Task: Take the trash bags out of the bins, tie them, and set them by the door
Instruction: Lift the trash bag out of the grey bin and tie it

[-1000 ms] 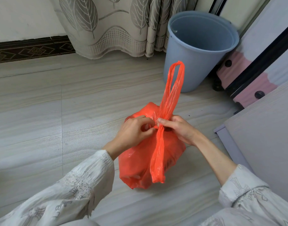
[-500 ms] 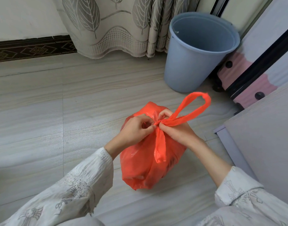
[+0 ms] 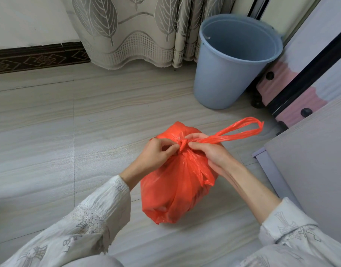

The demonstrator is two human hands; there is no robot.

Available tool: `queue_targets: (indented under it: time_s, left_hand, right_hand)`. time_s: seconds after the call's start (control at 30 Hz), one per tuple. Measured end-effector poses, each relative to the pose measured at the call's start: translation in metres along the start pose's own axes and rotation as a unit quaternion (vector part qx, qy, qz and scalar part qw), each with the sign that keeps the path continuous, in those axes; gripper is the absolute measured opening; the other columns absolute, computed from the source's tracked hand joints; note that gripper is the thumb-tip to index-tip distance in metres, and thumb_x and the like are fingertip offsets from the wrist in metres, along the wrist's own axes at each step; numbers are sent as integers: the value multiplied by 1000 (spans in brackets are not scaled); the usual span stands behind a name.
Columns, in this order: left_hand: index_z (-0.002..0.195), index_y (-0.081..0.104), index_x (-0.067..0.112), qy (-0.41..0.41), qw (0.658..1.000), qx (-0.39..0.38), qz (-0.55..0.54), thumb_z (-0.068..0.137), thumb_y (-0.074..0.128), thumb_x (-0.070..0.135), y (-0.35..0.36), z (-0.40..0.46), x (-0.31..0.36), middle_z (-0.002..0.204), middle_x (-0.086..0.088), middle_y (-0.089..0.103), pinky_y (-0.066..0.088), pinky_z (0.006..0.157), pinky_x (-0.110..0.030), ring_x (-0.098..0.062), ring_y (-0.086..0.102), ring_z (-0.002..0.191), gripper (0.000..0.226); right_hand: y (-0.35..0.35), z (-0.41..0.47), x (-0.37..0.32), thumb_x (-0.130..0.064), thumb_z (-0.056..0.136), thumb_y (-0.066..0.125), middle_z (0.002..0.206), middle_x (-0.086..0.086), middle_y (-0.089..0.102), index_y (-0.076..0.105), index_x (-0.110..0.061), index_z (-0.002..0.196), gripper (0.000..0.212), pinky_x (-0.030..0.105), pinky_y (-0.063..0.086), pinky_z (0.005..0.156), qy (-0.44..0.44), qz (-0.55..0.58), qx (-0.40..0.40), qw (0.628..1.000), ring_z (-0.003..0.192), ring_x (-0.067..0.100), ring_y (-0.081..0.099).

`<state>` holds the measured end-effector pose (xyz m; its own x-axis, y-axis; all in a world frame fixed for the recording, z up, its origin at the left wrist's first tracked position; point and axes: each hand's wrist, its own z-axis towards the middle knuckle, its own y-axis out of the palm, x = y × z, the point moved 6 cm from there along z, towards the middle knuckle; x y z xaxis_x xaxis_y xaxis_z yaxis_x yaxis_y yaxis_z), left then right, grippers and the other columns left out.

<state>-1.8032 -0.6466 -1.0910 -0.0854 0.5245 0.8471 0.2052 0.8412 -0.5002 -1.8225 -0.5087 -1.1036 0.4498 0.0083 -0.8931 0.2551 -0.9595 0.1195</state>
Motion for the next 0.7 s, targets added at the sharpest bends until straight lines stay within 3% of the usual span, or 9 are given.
queue_targets:
  time_s: [0.1, 0.17, 0.23, 0.3, 0.37, 0.47, 0.63, 0.7]
  left_hand:
    - [70, 66, 14, -32, 999, 15, -38, 84, 61, 21, -1, 0, -5, 67, 2, 65, 44, 66, -19, -5, 57, 65, 16]
    - [79, 61, 18, -46, 996, 21, -67, 81, 65, 21, -3, 0, -6, 70, 0, 68, 47, 68, -25, -11, 63, 67, 5]
    - [99, 62, 20, -36, 999, 17, -36, 82, 63, 22, -3, 1, -5, 76, 0, 67, 46, 70, -28, -13, 61, 67, 17]
    - [109, 63, 22, -14, 1000, 16, -2, 84, 59, 22, -3, 2, -2, 77, 7, 63, 45, 71, -27, -5, 55, 62, 24]
    - [101, 67, 24, -7, 1000, 30, -4, 85, 58, 23, -7, 2, 1, 79, 10, 63, 44, 70, -23, -2, 53, 60, 18]
    - [75, 64, 23, -10, 999, 26, -33, 87, 56, 22, -7, 2, 1, 72, 6, 63, 43, 67, -21, -4, 53, 61, 14]
    - [79, 58, 14, -4, 998, 25, 57, 80, 42, 44, -1, 1, -1, 76, 0, 61, 46, 75, -38, -20, 56, 74, 34]
    - [77, 57, 13, 38, 993, 19, 114, 81, 36, 44, 2, 0, 8, 74, 4, 58, 45, 79, -41, -21, 55, 74, 37]
  right_hand:
    - [6, -5, -4, 8, 85, 49, 76, 2, 60, 61, -18, 82, 29, 22, 45, 71, -23, -38, -21, 999, 69, 10, 55]
    - [8, -6, -7, 8, 84, 51, 79, 1, 61, 61, -19, 81, 29, 20, 46, 72, -44, -61, -24, 997, 72, 9, 57]
    - [9, -7, -10, 7, 83, 55, 83, 0, 65, 61, -19, 80, 27, 16, 48, 74, -65, -86, -17, 994, 75, 6, 61]
    - [8, -8, -13, 3, 80, 61, 83, -2, 65, 62, -21, 78, 24, 14, 46, 75, -88, -134, 7, 987, 76, 1, 60]
    - [7, -9, -18, 0, 78, 65, 79, -7, 63, 64, -22, 75, 22, 8, 43, 74, -110, -177, 28, 978, 71, -7, 57]
    - [4, -8, -22, -5, 76, 70, 80, -13, 61, 68, -15, 80, 10, 2, 40, 73, -138, -222, 67, 963, 73, -14, 55]
    - [-5, -8, -21, -8, 76, 71, 71, -8, 66, 71, -8, 79, 3, 1, 42, 65, -115, -212, 103, 965, 62, -12, 59]
    - [-14, -4, -18, -11, 75, 73, 68, -7, 66, 72, -11, 74, 1, 10, 47, 71, -86, -220, 127, 963, 62, -10, 61]
